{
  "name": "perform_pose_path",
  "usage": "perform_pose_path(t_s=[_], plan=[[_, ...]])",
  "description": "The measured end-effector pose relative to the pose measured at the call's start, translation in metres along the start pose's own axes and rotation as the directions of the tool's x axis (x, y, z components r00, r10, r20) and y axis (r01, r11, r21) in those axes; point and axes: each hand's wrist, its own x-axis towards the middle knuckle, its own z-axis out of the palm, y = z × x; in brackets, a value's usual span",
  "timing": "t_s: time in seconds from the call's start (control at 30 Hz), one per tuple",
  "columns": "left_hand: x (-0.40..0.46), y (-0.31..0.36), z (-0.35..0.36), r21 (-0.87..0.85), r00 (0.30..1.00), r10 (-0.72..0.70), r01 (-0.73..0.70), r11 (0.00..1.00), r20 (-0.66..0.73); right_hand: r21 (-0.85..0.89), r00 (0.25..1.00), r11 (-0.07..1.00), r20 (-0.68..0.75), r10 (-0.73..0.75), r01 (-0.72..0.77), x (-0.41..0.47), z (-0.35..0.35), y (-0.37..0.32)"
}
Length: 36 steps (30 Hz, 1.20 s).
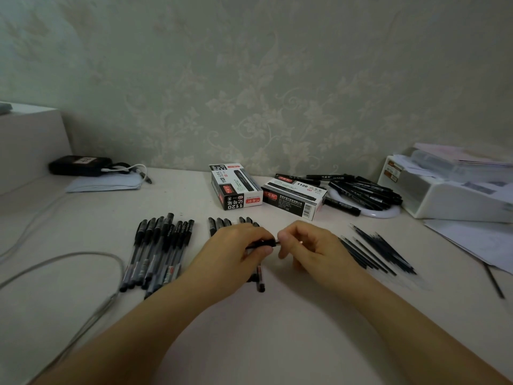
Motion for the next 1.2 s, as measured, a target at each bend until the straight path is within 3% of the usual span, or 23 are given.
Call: perform_pose_path(t_s=[0.3, 0.5, 0.57, 0.6, 0.67, 0.73, 0.87, 0.93, 1.03, 1.1, 1.2], plan=[[0.002, 0.001, -0.003, 0.015, 0.997, 0.041, -0.04, 0.999, -0.058, -0.065, 0.996, 0.994, -0.01, -0.09, 0.089, -0.001, 0.001, 0.0], [0.003, 0.002, -0.001, 0.037, 0.991, 0.059, -0.055, 0.998, -0.123, 0.004, 0.995, 1.0, -0.097, -0.013, 0.013, 0.0, 0.0, -0.002], [0.003, 0.0, 0.0, 0.05, 0.992, 0.029, -0.023, 0.998, -0.123, -0.123, 0.982, 0.992, -0.187, -0.001, -0.022, 0.002, -0.003, 0.004], [0.002, -0.002, 0.0, 0.043, 0.992, 0.006, -0.001, 0.999, -0.125, -0.283, 0.976, 0.958, -0.218, -0.023, -0.04, 0.003, -0.006, 0.008], [0.003, -0.006, -0.001, 0.027, 0.99, -0.04, 0.044, 0.999, -0.135, -0.572, 0.982, 0.816, -0.184, -0.034, -0.079, 0.004, -0.01, 0.016], [0.003, -0.009, -0.001, 0.033, 0.989, -0.061, 0.066, 0.997, -0.138, -0.652, 0.992, 0.753, -0.126, 0.0, -0.083, 0.004, -0.009, 0.023], [0.002, -0.011, -0.001, 0.05, 0.994, -0.057, 0.062, 0.997, -0.097, -0.68, 0.995, 0.733, -0.091, -0.041, -0.032, 0.003, -0.004, 0.021], [0.003, -0.011, -0.002, 0.045, 0.994, -0.06, 0.065, 0.997, -0.096, -0.611, 0.992, 0.791, -0.119, -0.047, -0.036, 0.004, -0.005, 0.018], [0.004, -0.012, -0.004, 0.042, 0.992, -0.074, 0.079, 0.996, -0.105, -0.145, 0.973, 0.986, -0.227, 0.044, -0.079, 0.006, -0.009, 0.011], [0.004, -0.011, -0.004, 0.04, 0.991, -0.071, 0.076, 0.996, -0.112, 0.075, 0.964, 0.992, -0.237, 0.119, -0.104, 0.006, -0.008, 0.009], [0.004, -0.011, -0.004, 0.028, 0.99, -0.075, 0.079, 0.997, -0.121, 0.221, 0.967, 0.968, -0.192, 0.166, -0.122, 0.005, -0.006, 0.01]])
